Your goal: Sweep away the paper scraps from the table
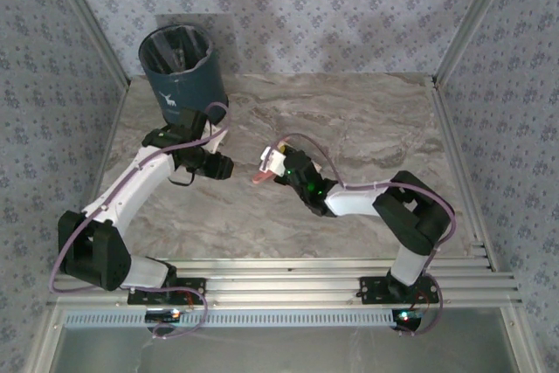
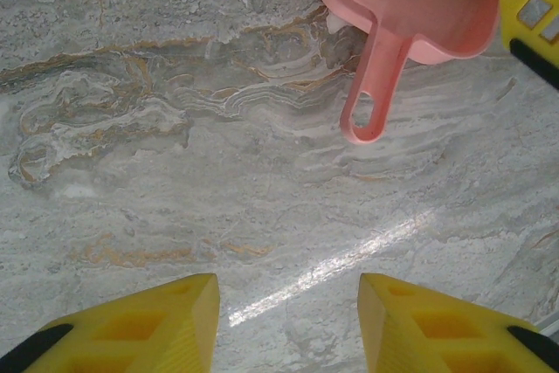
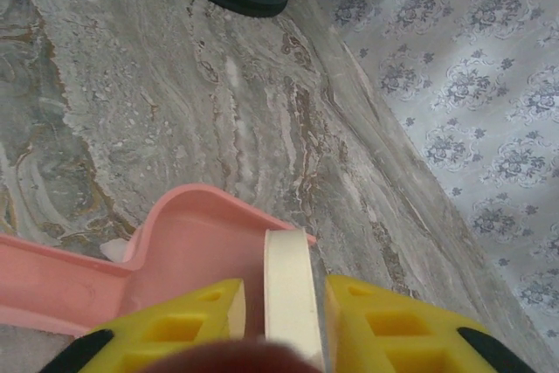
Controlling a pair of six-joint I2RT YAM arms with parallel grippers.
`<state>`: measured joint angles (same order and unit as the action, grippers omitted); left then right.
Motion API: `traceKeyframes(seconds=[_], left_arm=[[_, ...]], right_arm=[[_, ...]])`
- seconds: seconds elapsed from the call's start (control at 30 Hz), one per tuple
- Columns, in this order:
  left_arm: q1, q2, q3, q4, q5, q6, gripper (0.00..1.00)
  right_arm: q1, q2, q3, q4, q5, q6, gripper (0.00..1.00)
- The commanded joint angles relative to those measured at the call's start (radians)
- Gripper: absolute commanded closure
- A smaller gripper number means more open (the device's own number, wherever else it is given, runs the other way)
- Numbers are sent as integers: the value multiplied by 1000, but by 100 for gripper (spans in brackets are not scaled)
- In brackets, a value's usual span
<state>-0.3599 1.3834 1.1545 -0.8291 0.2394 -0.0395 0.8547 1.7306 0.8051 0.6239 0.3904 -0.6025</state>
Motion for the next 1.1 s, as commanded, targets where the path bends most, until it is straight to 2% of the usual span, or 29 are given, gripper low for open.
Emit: traceKeyframes(seconds=[0.0, 0.17, 0.63, 0.87, 1.07], left_arm=[[7, 10, -2, 1, -5, -7, 54], [7, 10, -1, -1, -7, -7, 54], [7, 14, -1, -4, -20, -7, 54], [7, 15, -1, -5, -25, -7, 54], [7, 14, -1, -4, -26, -6, 53]], right_arm=[[18, 29, -20, 26, 17, 16, 65], [39, 42, -31, 35, 29, 27, 57], [81, 80, -60, 39, 65, 60, 48], [96, 92, -76, 54, 79, 66, 36], [108, 96, -90, 53, 95, 69, 31]])
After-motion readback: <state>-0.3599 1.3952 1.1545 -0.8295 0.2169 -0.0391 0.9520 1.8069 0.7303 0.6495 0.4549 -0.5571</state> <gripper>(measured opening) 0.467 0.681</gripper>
